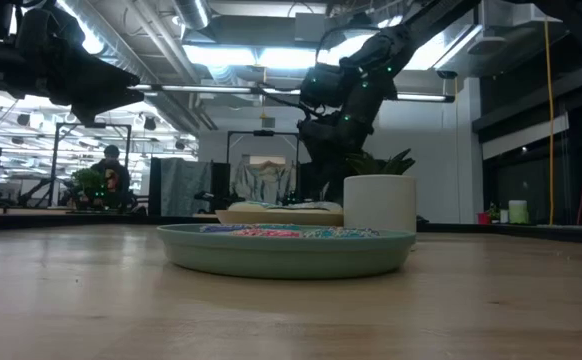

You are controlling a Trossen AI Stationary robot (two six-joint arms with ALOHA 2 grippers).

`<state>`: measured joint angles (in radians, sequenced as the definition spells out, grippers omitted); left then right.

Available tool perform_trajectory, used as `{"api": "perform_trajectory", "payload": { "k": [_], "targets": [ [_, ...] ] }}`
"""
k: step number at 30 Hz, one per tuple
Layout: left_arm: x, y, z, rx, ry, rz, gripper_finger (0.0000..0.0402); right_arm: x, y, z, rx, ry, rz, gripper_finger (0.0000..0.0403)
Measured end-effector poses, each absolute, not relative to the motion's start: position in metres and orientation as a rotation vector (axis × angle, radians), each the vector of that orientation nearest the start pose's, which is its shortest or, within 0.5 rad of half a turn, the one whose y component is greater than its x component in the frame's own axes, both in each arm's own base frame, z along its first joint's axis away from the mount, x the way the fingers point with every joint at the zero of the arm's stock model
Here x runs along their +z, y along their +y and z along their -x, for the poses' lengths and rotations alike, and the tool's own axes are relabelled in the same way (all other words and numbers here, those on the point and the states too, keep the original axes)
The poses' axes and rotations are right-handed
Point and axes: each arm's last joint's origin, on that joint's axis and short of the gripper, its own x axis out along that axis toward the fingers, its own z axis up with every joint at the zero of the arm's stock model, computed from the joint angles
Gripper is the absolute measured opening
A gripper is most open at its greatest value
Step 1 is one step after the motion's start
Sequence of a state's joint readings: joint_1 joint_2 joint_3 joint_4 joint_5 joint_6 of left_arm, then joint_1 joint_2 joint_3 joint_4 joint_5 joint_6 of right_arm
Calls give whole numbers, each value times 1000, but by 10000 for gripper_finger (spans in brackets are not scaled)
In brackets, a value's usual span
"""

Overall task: Pick & Place donuts
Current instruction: Return to Home Position

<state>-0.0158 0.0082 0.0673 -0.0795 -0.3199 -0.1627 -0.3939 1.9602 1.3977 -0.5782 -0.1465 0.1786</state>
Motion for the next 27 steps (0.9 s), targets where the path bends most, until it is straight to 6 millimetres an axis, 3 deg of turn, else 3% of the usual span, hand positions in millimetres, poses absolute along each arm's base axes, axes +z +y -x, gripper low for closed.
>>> {"api": "perform_trajectory", "payload": {
  "k": [9, 19, 27],
  "targets": [
    [178, 8, -92, 305, -5, 158, 196, 206, -155, -381, -381, 960, -466, 277],
    [178, 8, -92, 305, -4, 158, 196, 258, -157, -378, -474, 674, -444, 277],
    [178, 8, -92, 305, -4, 158, 196, 270, -160, -380, -574, 567, -404, 277]
  ]
}}
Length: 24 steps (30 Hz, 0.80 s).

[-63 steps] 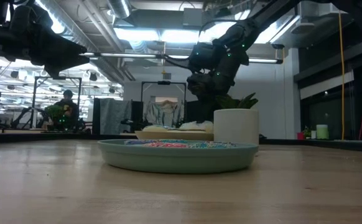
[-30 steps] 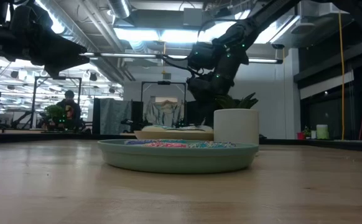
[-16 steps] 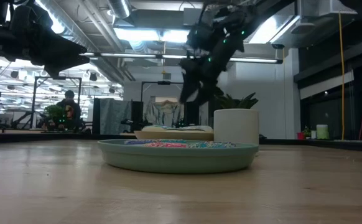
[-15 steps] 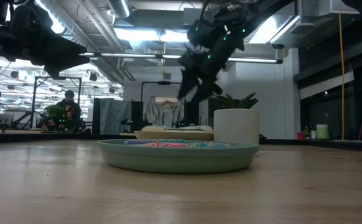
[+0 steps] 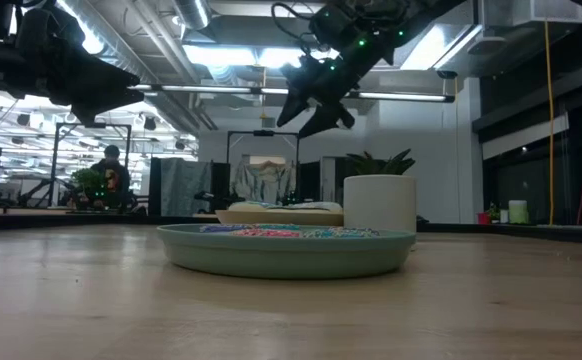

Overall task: Pick & Place donuts
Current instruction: Return to Home Position

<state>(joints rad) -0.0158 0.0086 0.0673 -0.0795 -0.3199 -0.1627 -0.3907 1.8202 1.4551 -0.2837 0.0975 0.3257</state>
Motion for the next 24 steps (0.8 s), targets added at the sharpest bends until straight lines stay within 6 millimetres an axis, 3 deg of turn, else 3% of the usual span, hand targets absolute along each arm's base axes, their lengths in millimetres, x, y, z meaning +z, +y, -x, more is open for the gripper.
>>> {"api": "perform_trajectory", "payload": {
  "k": [15, 24],
  "targets": [
    [178, 8, -92, 305, -5, 158, 196, 300, -154, -398, -616, 229, -260, 277],
    [178, 8, -92, 305, -4, 158, 196, 292, -154, -397, -600, 234, -173, 277]
  ]
}}
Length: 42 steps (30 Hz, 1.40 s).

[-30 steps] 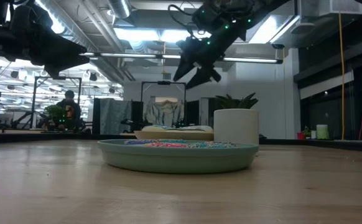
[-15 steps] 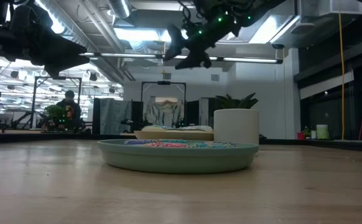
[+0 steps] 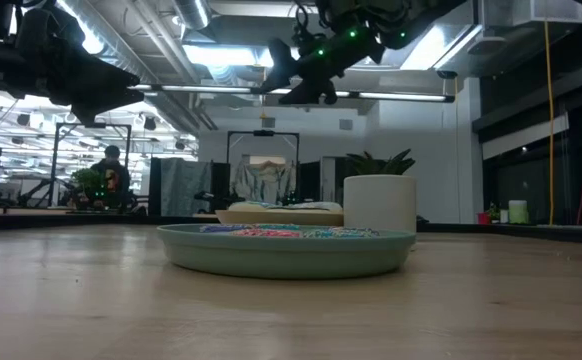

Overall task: Pick & Place donuts
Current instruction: Return to Home Position

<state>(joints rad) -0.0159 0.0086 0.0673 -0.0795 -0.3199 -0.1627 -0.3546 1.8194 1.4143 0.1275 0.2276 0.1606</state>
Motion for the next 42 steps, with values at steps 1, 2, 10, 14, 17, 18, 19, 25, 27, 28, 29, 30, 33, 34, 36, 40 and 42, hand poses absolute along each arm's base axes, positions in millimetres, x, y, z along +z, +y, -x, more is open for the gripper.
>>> {"api": "perform_trajectory", "payload": {
  "k": [1, 2, 10, 14, 17, 18, 19, 25, 27, 28, 29, 30, 33, 34, 36, 40, 42],
  "targets": [
    [178, 8, -92, 305, -5, 158, 196, 289, -154, -397, -598, 240, -164, 277],
    [178, 8, -92, 305, -4, 158, 196, 287, -152, -397, -594, 249, -161, 277],
    [178, 8, -92, 305, -4, 158, 196, 279, -140, -385, -559, 293, -165, 277],
    [178, 8, -92, 305, -4, 158, 196, 287, -133, -369, -545, 263, -162, 277],
    [178, 8, -92, 305, -4, 158, 196, 294, -128, -354, -514, 217, -162, 277],
    [178, 8, -92, 305, -4, 158, 196, 295, -126, -349, -512, 210, -161, 277],
    [178, 8, -92, 305, -4, 158, 196, 296, -124, -344, -511, 199, -159, 277],
    [178, 8, -92, 305, -5, 158, 196, 290, -116, -315, -503, 182, -43, 277],
    [178, 8, -92, 305, -5, 158, 196, 284, -116, -306, -510, 196, -39, 277],
    [178, 8, -92, 305, -4, 158, 196, 281, -115, -302, -514, 205, -41, 277],
    [178, 8, -92, 305, -5, 158, 196, 277, -115, -298, -517, 212, -42, 277],
    [178, 8, -92, 305, -4, 158, 196, 273, -115, -293, -522, 221, -44, 277],
    [178, 8, -92, 305, -4, 158, 196, 261, -113, -279, -534, 243, -47, 277],
    [178, 8, -92, 305, -5, 158, 196, 256, -112, -274, -537, 249, -47, 277],
    [178, 8, -92, 305, -4, 158, 196, 247, -110, -264, -543, 257, -51, 277],
    [178, 8, -92, 305, -4, 158, 196, 230, -105, -245, -558, 244, -101, 277],
    [178, 8, -92, 305, -4, 158, 196, 221, -103, -235, -566, 233, -93, 277]
  ]
}}
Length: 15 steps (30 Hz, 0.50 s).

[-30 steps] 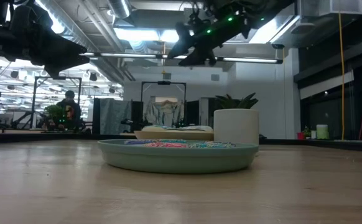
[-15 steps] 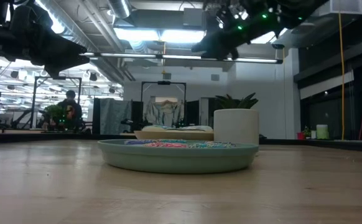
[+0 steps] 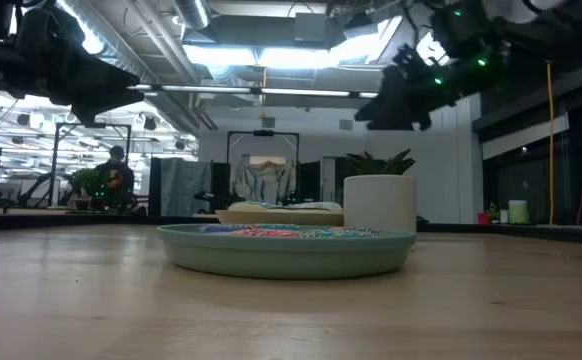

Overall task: Pick & Place donuts
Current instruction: Return to Home Position

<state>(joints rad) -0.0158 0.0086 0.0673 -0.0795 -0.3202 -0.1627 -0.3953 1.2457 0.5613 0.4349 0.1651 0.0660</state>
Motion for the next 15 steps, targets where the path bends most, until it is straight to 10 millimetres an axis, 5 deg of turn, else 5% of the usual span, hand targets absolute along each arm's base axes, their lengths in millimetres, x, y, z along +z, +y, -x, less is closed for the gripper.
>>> {"api": "perform_trajectory", "payload": {
  "k": [15],
  "targets": [
    [178, 8, -92, 305, -4, 158, 196, 186, -83, -168, -653, 157, -35, 277]
  ]
}}
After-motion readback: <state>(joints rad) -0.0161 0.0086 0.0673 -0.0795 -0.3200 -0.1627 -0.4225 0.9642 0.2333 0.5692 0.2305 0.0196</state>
